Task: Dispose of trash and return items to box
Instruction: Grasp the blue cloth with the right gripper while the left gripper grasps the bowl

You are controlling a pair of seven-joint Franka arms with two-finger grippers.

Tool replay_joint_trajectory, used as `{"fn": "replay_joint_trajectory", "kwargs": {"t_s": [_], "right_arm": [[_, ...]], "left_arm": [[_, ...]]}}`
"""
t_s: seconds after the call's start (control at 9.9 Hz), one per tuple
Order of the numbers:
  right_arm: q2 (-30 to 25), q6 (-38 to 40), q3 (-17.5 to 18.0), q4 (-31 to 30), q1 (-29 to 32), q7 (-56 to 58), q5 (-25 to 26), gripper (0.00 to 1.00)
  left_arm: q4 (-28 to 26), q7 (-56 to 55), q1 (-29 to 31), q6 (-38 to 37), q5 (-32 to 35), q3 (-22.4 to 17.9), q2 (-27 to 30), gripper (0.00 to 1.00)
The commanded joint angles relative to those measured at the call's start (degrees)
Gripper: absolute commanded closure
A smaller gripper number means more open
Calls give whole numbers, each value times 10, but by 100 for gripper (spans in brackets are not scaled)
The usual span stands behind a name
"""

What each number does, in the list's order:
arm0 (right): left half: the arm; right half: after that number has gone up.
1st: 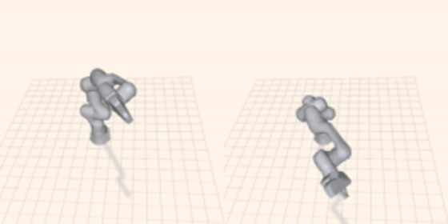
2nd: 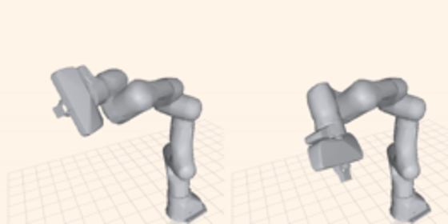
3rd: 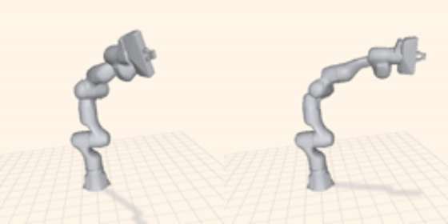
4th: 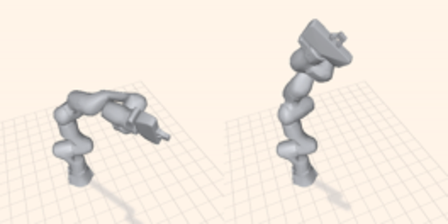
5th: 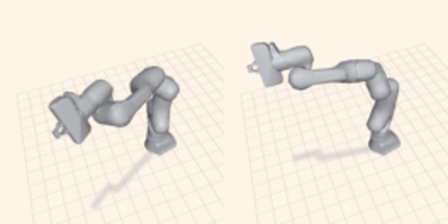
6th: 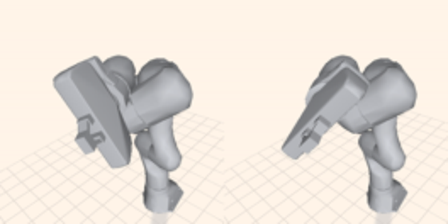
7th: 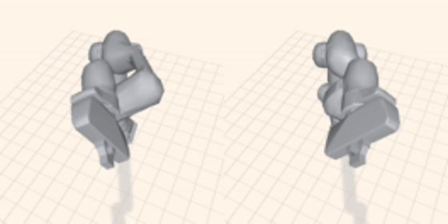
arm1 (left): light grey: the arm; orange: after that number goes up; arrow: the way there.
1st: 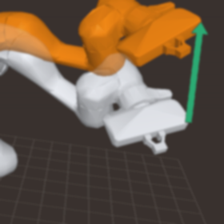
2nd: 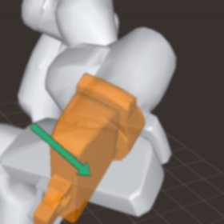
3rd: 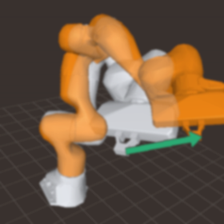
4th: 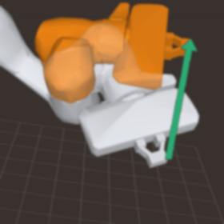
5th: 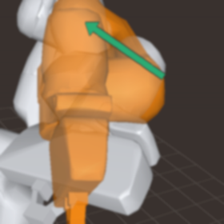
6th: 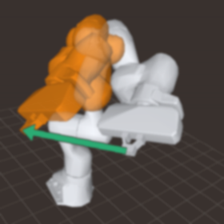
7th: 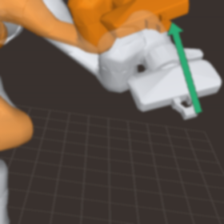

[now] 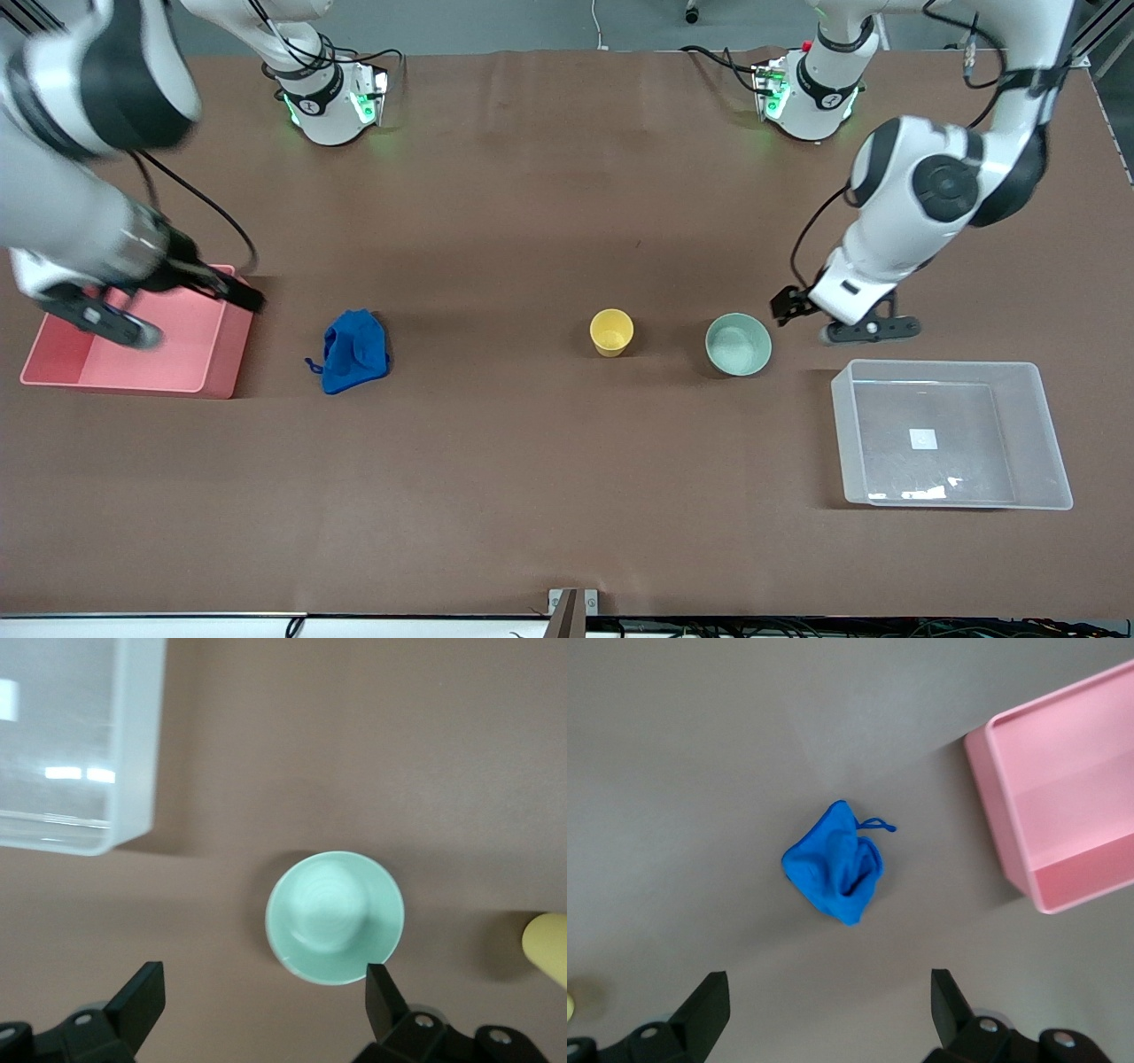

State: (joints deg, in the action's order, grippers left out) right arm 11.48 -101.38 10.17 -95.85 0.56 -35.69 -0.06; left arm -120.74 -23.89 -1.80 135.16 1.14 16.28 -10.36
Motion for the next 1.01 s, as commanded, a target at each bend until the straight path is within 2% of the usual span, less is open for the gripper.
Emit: {"fn": "replay_joint_trajectory", "kwargs": {"t_s": [0.0,0.2,0.3,0.4,0.51,0.61,0.71,0.81,0.91], "right_arm": [[18,-128,3,-109,1,-37,6,0],[30,-277,3,-217,0,-36,11,0],[52,-327,3,-238,1,-36,23,0],[77,-345,2,-238,1,-36,30,0],[98,-362,2,-239,1,-35,41,0],[107,-365,2,-242,1,-37,69,0],[114,-367,2,-241,1,-37,72,3],[123,-370,2,-239,3,-37,73,15],[129,-375,2,-240,1,-37,73,37]], "left_arm": [[-4,-31,-7,68,10,4,-78,2],[-3,-30,-5,92,19,2,-122,10],[0,-31,2,92,39,2,-137,12],[1,-31,3,98,42,0,-152,21],[2,-35,3,108,42,-1,-169,34],[4,-52,1,116,42,-1,-182,55],[8,-63,0,116,42,-1,-186,77],[9,-69,1,116,42,-1,-188,98],[16,-79,1,116,42,-1,-188,100]]}}
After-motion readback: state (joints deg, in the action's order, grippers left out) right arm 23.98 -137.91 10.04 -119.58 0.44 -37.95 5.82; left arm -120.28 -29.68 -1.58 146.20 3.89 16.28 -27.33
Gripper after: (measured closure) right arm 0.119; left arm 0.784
